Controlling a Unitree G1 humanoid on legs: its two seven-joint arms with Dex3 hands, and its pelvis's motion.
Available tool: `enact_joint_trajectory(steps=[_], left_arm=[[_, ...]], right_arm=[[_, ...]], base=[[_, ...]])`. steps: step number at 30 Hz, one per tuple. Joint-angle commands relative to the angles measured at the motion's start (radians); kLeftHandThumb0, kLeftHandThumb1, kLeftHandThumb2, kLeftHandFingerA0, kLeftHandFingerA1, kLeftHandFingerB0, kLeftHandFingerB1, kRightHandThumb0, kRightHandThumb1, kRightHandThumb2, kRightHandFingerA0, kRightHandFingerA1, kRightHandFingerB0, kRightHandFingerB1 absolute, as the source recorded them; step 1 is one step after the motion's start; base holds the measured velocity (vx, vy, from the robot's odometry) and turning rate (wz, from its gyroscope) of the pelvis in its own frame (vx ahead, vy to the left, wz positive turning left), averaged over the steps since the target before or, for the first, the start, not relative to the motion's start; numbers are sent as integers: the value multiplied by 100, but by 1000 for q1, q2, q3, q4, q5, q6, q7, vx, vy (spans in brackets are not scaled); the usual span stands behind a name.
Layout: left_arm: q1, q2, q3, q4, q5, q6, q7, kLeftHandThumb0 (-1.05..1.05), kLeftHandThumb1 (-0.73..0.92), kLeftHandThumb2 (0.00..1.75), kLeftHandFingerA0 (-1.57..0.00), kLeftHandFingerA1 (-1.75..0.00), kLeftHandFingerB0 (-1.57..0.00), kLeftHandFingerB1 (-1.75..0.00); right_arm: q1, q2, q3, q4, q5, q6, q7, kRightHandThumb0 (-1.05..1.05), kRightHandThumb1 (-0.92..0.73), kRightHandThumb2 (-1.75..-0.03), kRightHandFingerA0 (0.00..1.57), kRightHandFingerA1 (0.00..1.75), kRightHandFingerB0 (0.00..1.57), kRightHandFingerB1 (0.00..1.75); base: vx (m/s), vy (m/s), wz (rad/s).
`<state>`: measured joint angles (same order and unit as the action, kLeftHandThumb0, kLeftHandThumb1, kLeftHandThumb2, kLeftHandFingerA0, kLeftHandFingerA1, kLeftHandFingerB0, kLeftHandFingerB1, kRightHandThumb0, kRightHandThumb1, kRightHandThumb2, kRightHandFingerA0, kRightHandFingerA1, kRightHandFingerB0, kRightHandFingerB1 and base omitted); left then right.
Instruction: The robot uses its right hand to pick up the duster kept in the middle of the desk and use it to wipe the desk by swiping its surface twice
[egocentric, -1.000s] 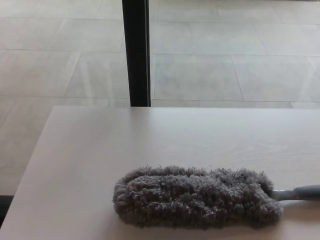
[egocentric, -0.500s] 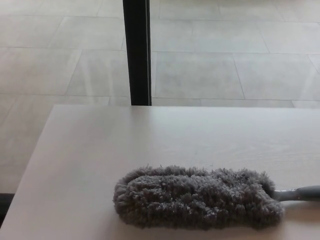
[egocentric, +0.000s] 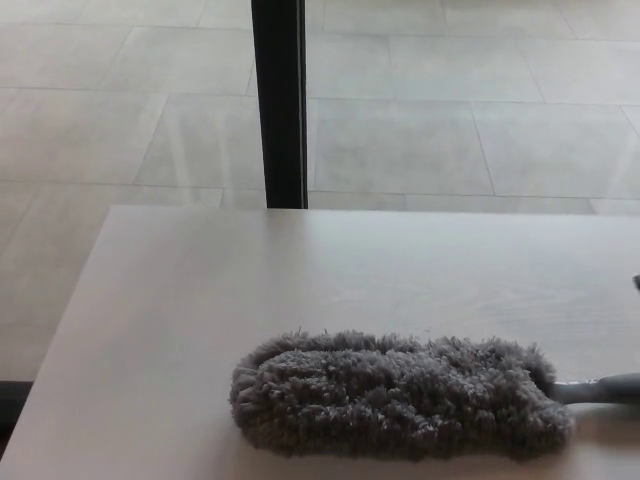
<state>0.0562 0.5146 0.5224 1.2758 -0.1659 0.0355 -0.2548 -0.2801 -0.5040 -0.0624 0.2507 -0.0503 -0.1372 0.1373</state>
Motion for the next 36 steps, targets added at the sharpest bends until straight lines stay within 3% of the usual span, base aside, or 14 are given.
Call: enact_joint_trajectory(steps=[1, 3, 5, 6, 7, 9, 18, 24, 32, 36], left_arm=[[12, 34, 5, 14, -22, -10, -15, -54, 77, 63, -44, -66, -36, -46], [9, 37, -4, 9, -13, -8, -6, -54, 76, 62, -48, -66, -41, -48], [7, 36, -7, 10, -10, -6, 3, -54, 76, 62, -48, -66, -41, -48], [6, 37, -6, 10, -11, -5, 1, -53, 77, 62, -47, -66, -41, -49], [5, 37, -13, 7, -5, -14, -6, -57, 79, 64, -44, -65, -37, -47], [6, 40, -28, 4, 10, -33, -18, -57, 79, 63, -46, -62, -35, -45], [-17, 43, -16, 14, -5, -9, -13, -56, 77, 63, -45, -64, -38, -47], [-14, 43, -15, 12, -8, -9, -19, -55, 77, 62, -43, -64, -37, -47], [-26, 35, -13, 11, -13, -3, -7, -57, 74, 62, -45, -63, -39, -47], [-14, 38, -30, 8, -1, -20, -32, -55, 78, 63, -41, -62, -33, -45]], right_arm=[[-66, -41, 366, 5, -430, -161, 49, -76, -52, -95, 2, 23, 2, 29], [-74, -47, 402, 29, -449, -142, 51, -88, -58, -98, 3, 10, 6, 23], [-80, -54, 421, 35, -453, -137, 41, -88, -58, -98, 3, 10, 6, 23], [-82, -56, 426, 36, -452, -133, 43, -85, -74, -62, 0, 15, 0, 30], [-88, -59, 445, 41, -467, -127, 35, -104, -68, -103, 0, 1, 0, 11], [-108, -62, 492, 73, -527, -142, -14, -105, -69, -105, 0, 7, 0, 7], [-175, -42, 585, 137, -564, -136, -53, -105, -68, -101, 0, 3, 0, 2], [-185, -27, 651, 178, -597, -143, -88, -105, -66, -103, 0, 8, 0, 10], [-188, -15, 708, 216, -610, -129, -73, -105, -64, -95, 0, 3, 0, 2], [-174, -1, 758, 263, -649, -121, -86, -86, -50, -81, 0, 9, 0, 11]], base=[[0, 0, 0], [0, 0, 0], [0, 0, 0], [0, 0, 0], [0, 0, 0], [0, 0, 0], [0, 0, 0], [0, 0, 0], [0, 0, 0], [0, 0, 0]])
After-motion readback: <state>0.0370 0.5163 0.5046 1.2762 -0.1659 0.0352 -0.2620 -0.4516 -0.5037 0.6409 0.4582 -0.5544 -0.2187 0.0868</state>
